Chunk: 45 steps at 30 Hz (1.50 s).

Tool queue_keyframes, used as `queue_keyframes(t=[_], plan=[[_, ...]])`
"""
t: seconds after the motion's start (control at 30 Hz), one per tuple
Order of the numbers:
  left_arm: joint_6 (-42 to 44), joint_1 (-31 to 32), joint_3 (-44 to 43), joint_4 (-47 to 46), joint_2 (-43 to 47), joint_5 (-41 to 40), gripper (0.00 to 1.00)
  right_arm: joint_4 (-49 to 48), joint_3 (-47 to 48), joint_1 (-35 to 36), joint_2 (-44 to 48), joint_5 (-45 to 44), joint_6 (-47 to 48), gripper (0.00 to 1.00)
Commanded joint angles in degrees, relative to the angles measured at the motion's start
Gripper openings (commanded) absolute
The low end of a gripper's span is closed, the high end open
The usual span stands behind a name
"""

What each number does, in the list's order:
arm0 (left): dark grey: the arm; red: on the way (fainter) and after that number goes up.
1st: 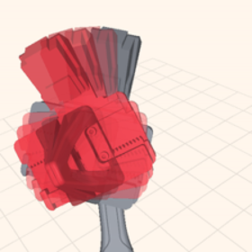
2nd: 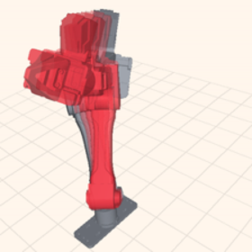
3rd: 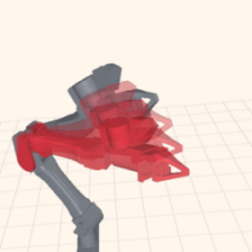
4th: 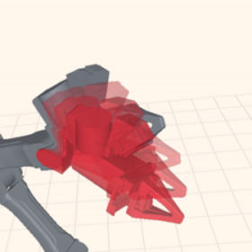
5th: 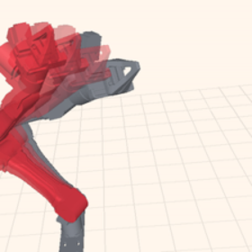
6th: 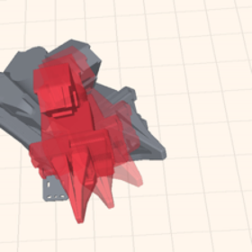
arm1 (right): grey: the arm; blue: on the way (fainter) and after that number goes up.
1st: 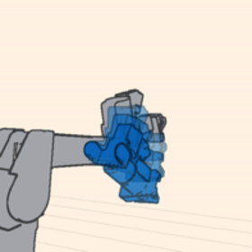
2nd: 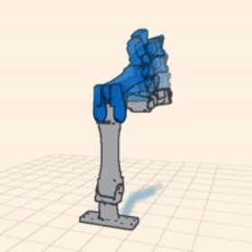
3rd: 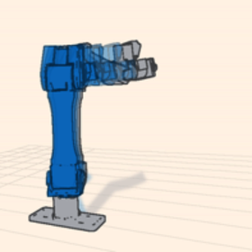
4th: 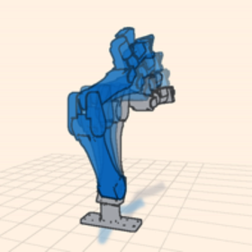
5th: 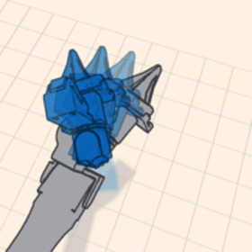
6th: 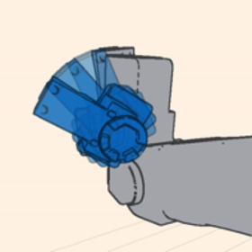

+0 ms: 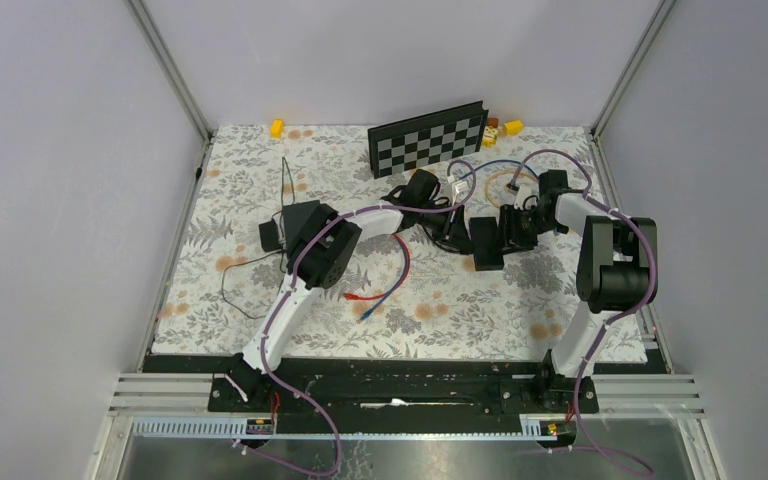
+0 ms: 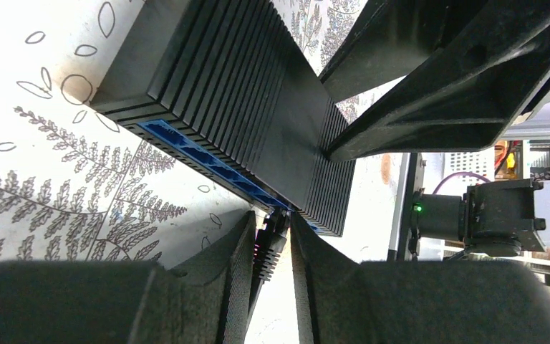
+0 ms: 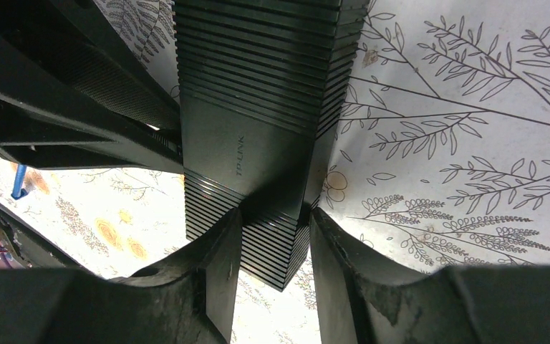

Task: Pull the plug from the switch port
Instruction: Pull the connector from the switch port.

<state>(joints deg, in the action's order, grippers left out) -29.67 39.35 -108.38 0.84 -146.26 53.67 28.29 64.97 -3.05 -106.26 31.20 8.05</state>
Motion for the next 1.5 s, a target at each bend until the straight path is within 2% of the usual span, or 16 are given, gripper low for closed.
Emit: queue_keyframes(t=[0.0, 0.5, 0.9, 1.0, 1.2, 1.47], plan=[[-1.27, 0.53, 0.95, 4.26, -4.86, -3.72, 0.28, 0.49, -1.78, 0.94, -3.69, -4.31, 1.75, 0.43], [-3.57, 0.59, -0.42, 4.91, -6.31, -4.71, 0.21, 0.05, -2.04, 0.94, -2.86, -4.87, 1.80, 0.43], [-6.79, 0.55, -1.11, 4.89, -6.94, -5.10, 0.10, -1.22, -3.00, 0.94, -0.69, -5.60, 1.88, 0.53], [-7.99, 0.42, -0.98, 4.68, -6.94, -5.15, 0.07, -1.24, -3.05, 0.94, -0.34, -5.55, 1.88, 0.58], [-8.66, 0.46, -0.76, 4.52, -6.37, -5.28, 0.00, -3.53, -4.74, 0.94, 3.27, -5.92, 1.54, 0.77], [-9.17, -0.14, -1.50, 4.56, -6.06, -4.95, 0.00, -4.63, -6.09, 0.94, 7.68, -8.89, 2.39, 0.85]])
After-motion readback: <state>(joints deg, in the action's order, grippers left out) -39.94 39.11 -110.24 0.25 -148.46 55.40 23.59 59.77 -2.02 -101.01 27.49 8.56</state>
